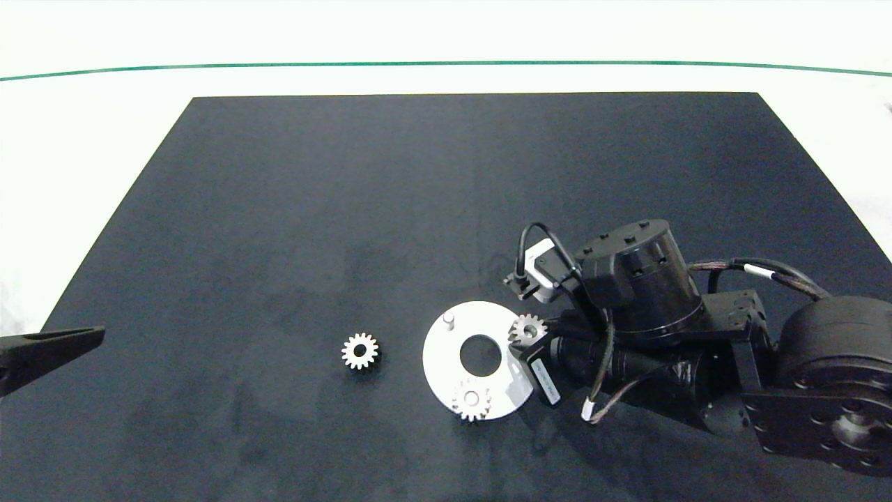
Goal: Install three planetary gears onto the carrier pins
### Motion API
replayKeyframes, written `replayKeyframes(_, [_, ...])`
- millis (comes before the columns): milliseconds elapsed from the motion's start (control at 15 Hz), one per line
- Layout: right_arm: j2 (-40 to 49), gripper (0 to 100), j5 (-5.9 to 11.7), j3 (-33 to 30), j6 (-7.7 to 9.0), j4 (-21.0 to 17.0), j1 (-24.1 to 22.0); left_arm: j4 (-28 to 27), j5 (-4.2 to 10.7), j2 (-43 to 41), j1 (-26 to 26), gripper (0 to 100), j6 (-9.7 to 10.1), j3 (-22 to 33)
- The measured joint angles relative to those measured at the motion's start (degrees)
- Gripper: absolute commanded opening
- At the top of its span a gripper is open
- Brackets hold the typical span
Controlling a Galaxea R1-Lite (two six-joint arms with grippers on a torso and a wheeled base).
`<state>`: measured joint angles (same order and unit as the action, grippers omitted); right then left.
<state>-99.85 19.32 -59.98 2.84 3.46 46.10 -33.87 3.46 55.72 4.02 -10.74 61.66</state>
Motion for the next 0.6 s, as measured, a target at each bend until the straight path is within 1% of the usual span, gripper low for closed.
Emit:
replayKeyframes(67, [0.0, 100, 1.49, 0.0, 0.07, 0.0, 0.4, 0.0, 0.0, 0.1, 0.0, 100, 0.07, 0.0])
replayKeyframes(200, [-0.6, 100, 3.0, -0.3, 0.02, 0.2, 2.4, 0.0, -0.02, 0.3, 0.1, 100, 0.2, 0.0])
replayKeyframes(267, [-1.4, 100, 3.52, -0.3, -0.04, 0.7, 3.0, 0.0, 0.0, 0.4, 0.5, 100, 0.29, 0.0])
replayKeyframes(400, [-3.0, 100, 4.02, -0.3, -0.21, 3.0, 4.1, 0.0, 0.01, 0.5, 0.7, 100, 0.41, 0.1])
replayKeyframes(467, [-3.1, 100, 4.62, -0.2, -0.23, 3.4, 4.4, 0.2, 0.0, 0.5, 0.7, 100, 0.82, 0.3])
replayKeyframes(600, [-0.4, 100, 6.03, 0.4, -0.17, 3.3, 4.7, 1.2, -0.35, 0.5, 0.9, 100, 3.04, 1.2])
